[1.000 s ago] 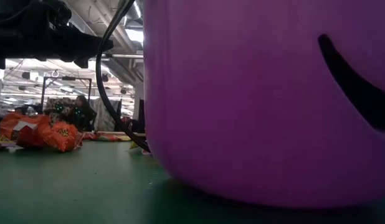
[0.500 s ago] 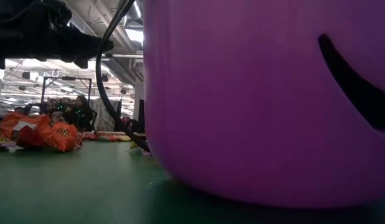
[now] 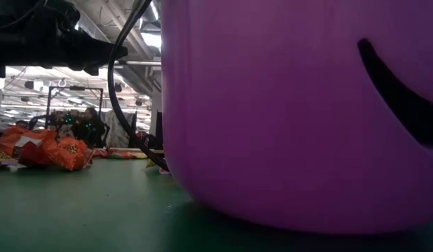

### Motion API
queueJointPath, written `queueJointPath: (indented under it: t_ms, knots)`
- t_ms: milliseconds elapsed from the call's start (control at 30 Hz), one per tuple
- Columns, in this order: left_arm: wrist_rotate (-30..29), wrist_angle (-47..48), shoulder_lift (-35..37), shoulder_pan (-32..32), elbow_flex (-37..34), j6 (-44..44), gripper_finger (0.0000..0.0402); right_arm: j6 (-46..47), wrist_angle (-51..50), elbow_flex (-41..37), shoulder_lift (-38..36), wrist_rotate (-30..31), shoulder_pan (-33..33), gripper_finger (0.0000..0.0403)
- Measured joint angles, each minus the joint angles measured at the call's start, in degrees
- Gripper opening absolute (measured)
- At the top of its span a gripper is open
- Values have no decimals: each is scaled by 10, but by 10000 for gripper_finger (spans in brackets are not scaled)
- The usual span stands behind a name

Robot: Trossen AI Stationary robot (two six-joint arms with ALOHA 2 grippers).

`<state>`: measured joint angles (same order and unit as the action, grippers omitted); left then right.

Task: Sort candy
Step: Put the orange candy into the black bucket

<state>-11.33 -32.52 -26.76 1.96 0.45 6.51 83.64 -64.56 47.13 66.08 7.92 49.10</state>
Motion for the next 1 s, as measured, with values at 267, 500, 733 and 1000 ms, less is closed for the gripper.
queueJointPath:
  t_ms: [267,500,733,1000]
  knots:
    - [0,5,0,0,0,-4,0,0,-1,0,0,2,0,177]
    - [0,5,0,0,0,-5,0,1,-1,0,0,5,0,177]
    - [-15,9,0,0,0,-9,0,15,-36,0,0,5,0,177]
    - [-28,23,0,0,0,-18,0,-2,-54,0,0,6,0,177]
